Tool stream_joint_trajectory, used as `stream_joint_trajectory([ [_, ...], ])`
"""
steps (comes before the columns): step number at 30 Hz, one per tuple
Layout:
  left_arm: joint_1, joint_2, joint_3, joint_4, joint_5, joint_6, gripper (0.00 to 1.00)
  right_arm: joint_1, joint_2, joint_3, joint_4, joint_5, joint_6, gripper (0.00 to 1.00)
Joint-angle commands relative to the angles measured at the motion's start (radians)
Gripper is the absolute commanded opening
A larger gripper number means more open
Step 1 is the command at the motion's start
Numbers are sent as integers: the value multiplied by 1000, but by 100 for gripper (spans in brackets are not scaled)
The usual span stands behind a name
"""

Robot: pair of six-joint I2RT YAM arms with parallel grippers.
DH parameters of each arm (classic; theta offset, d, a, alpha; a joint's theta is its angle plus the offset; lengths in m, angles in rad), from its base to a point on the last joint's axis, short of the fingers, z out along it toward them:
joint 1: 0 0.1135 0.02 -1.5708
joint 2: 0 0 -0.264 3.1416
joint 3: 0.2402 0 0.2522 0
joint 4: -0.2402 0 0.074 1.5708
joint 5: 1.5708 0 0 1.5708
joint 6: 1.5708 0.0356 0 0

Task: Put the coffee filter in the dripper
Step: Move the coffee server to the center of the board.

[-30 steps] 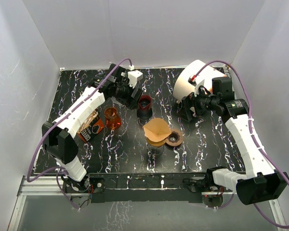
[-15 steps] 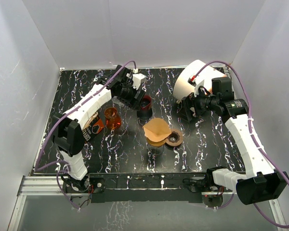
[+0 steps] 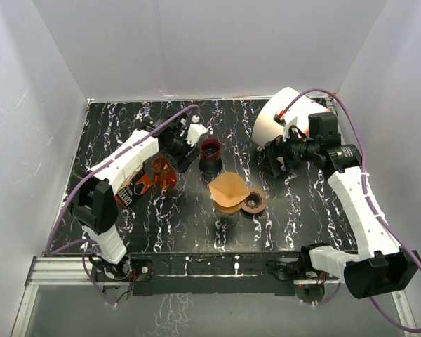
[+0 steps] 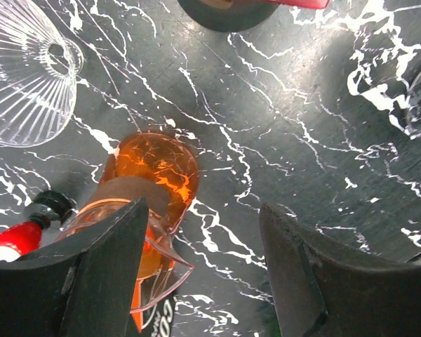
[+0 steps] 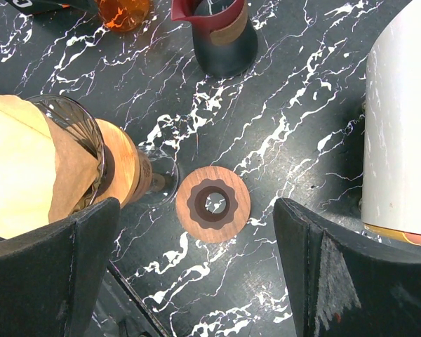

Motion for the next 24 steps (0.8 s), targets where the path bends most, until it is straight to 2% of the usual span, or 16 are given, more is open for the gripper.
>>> stream_joint_trajectory([
  [1,7,-32,5,-43,-48,121,62,-7,-7,3,43,-12,-2,89],
  [15,9,32,-40,25,-187,287,59,-7,-10,-9,42,-7,-6,89],
  [24,55,50,-84,73,-272,353,58,-7,-15,-16,43,-4,-6,89],
])
